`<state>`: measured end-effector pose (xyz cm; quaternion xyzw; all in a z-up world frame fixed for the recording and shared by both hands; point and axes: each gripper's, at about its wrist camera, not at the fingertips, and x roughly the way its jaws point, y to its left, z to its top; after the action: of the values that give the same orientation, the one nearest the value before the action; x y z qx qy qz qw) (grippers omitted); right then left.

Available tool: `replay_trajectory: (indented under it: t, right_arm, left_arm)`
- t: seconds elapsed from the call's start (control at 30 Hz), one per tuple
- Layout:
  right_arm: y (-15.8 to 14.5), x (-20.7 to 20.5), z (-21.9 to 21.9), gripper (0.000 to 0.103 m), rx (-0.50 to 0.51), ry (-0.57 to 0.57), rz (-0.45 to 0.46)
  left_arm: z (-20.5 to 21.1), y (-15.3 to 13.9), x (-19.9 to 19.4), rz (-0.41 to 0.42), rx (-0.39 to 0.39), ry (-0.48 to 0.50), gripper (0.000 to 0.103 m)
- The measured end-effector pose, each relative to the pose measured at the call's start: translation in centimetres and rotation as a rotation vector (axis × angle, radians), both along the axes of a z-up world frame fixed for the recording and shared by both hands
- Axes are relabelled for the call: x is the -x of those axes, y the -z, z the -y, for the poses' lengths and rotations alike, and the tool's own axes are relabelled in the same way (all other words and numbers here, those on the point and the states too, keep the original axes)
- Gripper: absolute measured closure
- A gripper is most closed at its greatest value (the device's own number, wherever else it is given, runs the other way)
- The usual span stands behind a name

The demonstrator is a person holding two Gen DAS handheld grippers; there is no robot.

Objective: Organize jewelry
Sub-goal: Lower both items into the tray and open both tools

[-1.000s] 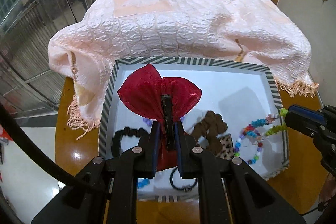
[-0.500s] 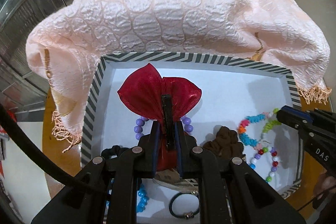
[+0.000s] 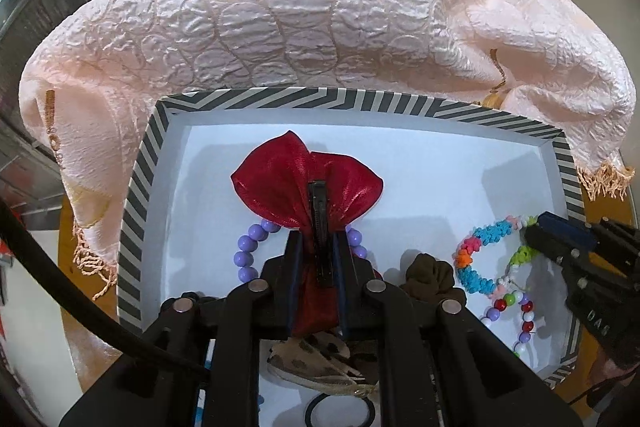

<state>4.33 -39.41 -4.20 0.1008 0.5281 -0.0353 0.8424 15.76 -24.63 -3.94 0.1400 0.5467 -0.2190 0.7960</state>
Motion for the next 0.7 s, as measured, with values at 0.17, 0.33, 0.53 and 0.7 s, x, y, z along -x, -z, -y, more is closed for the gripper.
replay_trajectory:
  t: [0.17, 0.33, 0.53, 0.7]
  right_arm:
    - [-0.9, 0.8, -0.1, 0.061, -0.02, 0.022, 0.028]
    - [-2.3, 1.9, -0.6, 0.057, -0.033, 0.02, 0.059]
    - [-3.0, 3.2, -0.8, 0.052, -0.048, 0.037, 0.062]
    - [-3.8, 3.7, -1.6, 0.05, -0.037, 0.042, 0.069]
  left_arm:
    - [-0.1, 0.0, 0.2, -0.008, -0.012, -0.01, 0.079]
    - [-0.9, -1.4, 1.1, 0.013, -0.003, -0.009, 0.077]
    - [-1.1, -3.2, 2.9, 0.065, -0.013, 0.003, 0.077]
    - [-1.4, -4.4, 4.0, 0.101, -0.008, -0.007, 0.077]
